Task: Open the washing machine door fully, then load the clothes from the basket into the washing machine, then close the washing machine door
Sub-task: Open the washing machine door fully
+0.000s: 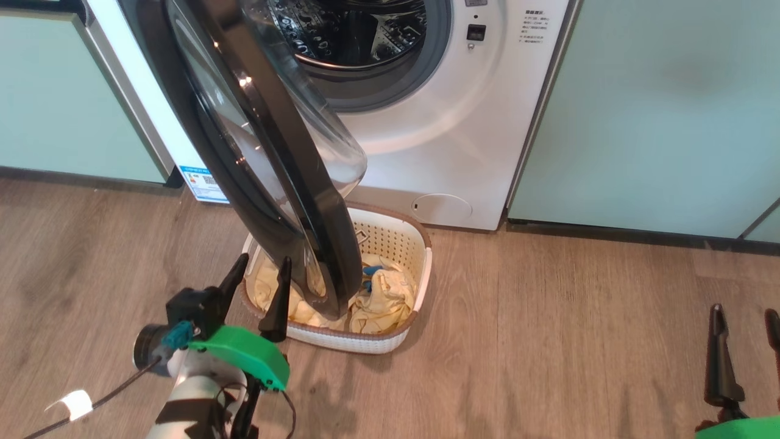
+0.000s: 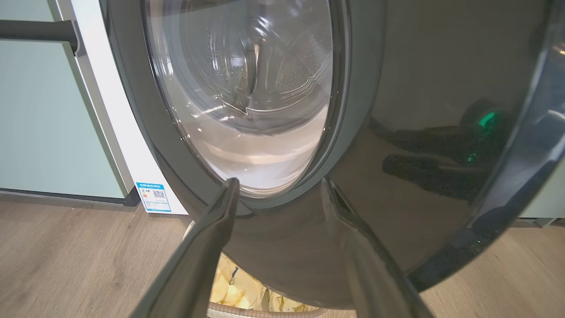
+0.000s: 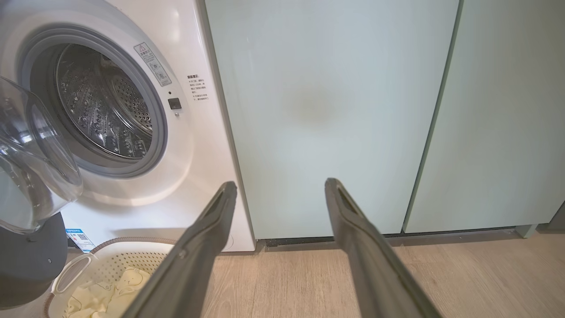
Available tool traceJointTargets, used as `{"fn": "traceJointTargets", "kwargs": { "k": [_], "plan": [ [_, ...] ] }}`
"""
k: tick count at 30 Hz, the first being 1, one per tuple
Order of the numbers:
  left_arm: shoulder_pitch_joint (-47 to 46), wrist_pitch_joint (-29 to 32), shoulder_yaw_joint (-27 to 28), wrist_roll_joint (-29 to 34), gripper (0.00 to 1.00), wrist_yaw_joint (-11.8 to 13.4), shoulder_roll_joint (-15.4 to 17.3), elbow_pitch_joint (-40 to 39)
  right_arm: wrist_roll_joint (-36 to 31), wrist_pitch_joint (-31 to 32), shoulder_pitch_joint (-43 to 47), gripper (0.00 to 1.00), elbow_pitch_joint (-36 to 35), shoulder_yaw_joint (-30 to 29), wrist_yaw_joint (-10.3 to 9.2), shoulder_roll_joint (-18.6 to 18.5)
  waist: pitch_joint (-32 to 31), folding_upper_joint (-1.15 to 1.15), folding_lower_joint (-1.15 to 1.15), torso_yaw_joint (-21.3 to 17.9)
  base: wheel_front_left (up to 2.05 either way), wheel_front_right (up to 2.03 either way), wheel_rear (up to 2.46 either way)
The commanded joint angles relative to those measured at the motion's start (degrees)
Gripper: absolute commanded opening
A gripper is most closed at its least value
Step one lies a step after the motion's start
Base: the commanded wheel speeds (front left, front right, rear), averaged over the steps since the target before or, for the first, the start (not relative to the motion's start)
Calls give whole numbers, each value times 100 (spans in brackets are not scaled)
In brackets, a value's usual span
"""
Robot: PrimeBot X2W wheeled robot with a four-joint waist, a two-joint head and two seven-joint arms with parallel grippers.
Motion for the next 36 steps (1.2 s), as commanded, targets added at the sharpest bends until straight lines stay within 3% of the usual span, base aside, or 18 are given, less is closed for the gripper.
{"fn": "traceJointTargets", "kwargs": {
  "k": [1,6,8,9,16,24,36],
  "plan": [
    [-138,-37,217,48,100,-9,96,-130,-54,-53,-83,100,-178,91,21,-58,-6,0,0,0,0,0,0],
    [-130,-37,225,57,100,-10,90,-134,-54,-53,-65,100,-194,94,21,-54,-7,0,0,4,0,0,0],
    [-138,-37,226,53,7,-11,87,-128,-50,-53,-68,100,-202,95,21,-53,6,0,0,6,0,0,0],
    [-142,-37,225,54,0,-11,86,-119,-45,-53,-72,100,-206,96,21,-52,11,0,0,6,0,0,0],
    [-199,-37,264,122,0,40,114,-137,-34,-53,-73,100,-210,81,21,-25,31,0,0,13,0,0,0],
    [-488,-37,487,244,0,265,332,-663,-16,-53,-57,100,-230,14,21,8,46,0,0,54,0,0,0],
    [-1298,257,806,539,0,660,895,-2663,4,-53,-44,100,-243,-100,21,88,10,0,0,78,0,0,0]
  ]
}}
